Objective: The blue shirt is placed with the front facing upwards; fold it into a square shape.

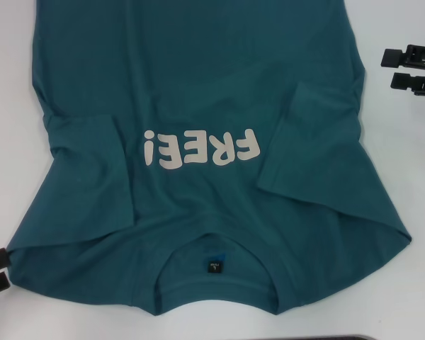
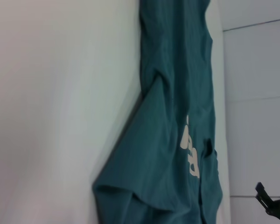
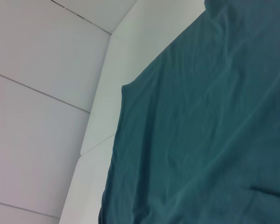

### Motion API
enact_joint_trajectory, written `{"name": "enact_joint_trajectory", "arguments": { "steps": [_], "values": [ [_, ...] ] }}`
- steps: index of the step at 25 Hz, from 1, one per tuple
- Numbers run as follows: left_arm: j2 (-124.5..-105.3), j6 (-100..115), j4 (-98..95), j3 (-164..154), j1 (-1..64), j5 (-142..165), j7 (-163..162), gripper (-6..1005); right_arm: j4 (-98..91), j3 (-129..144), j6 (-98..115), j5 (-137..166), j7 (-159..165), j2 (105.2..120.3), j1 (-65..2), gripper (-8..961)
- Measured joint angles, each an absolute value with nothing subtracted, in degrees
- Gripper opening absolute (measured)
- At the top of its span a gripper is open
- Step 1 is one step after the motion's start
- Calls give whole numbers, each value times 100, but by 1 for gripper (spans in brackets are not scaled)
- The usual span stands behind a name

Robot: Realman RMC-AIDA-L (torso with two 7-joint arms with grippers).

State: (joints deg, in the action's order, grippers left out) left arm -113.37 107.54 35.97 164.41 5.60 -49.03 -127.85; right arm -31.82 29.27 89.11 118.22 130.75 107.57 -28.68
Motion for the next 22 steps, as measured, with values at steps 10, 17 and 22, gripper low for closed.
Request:
{"name": "enact_joint_trajectory", "arguments": {
  "steps": [10,17,22],
  "values": [
    [-11347,10495,3597,16439,560,-4856,-13271,749,-3182,2927,8912,11821,13078,10749,-2833,829],
    [-11347,10437,3598,16440,568,-4851,-13475,750,-3182,2926,8904,11810,13078,10749,-2806,829],
    [-11347,10428,3611,16443,573,-4851,-13487,750,-3182,2926,8903,11808,13078,10749,-2804,829]
  ]
}}
